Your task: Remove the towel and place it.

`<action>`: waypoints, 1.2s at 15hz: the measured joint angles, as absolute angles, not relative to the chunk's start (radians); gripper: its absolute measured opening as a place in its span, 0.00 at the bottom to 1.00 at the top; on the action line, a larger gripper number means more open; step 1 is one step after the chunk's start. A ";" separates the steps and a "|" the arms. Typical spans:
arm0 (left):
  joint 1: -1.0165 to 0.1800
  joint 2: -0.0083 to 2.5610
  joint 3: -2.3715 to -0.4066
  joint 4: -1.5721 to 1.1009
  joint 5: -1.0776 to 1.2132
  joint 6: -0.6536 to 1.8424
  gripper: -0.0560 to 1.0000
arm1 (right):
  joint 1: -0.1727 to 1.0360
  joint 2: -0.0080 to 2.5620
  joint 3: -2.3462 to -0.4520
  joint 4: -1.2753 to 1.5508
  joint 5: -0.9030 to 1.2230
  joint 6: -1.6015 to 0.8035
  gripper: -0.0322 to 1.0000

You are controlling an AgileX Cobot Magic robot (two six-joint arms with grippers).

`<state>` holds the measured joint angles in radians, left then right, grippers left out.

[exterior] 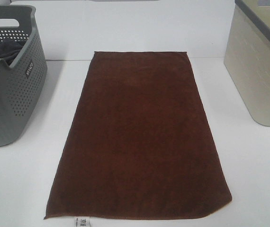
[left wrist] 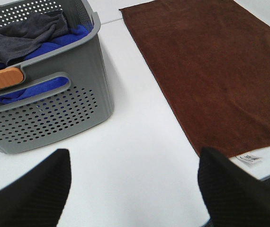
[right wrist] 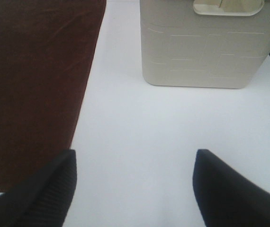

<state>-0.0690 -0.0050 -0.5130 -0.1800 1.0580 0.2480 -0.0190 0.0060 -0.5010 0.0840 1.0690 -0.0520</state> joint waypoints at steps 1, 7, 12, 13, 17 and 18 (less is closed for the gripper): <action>-0.069 -0.005 -0.513 -0.182 1.058 0.243 0.73 | -0.020 -0.003 -0.501 0.088 1.069 -0.052 0.67; -0.069 -0.005 -0.508 -0.154 1.054 0.126 0.73 | 0.022 -0.003 -0.501 0.099 1.069 -0.052 0.67; -0.069 -0.005 -0.508 -0.153 1.054 0.126 0.73 | 0.026 -0.003 -0.501 0.099 1.069 -0.052 0.67; -0.069 -0.005 -0.508 -0.153 1.054 0.126 0.73 | 0.026 -0.003 -0.501 0.099 1.069 -0.052 0.67; -0.069 -0.005 -0.508 -0.153 1.054 0.126 0.73 | 0.026 -0.003 -0.501 0.099 1.069 -0.052 0.67; -0.069 -0.005 -0.508 -0.153 1.054 0.126 0.73 | 0.026 -0.003 -0.501 0.099 1.069 -0.052 0.67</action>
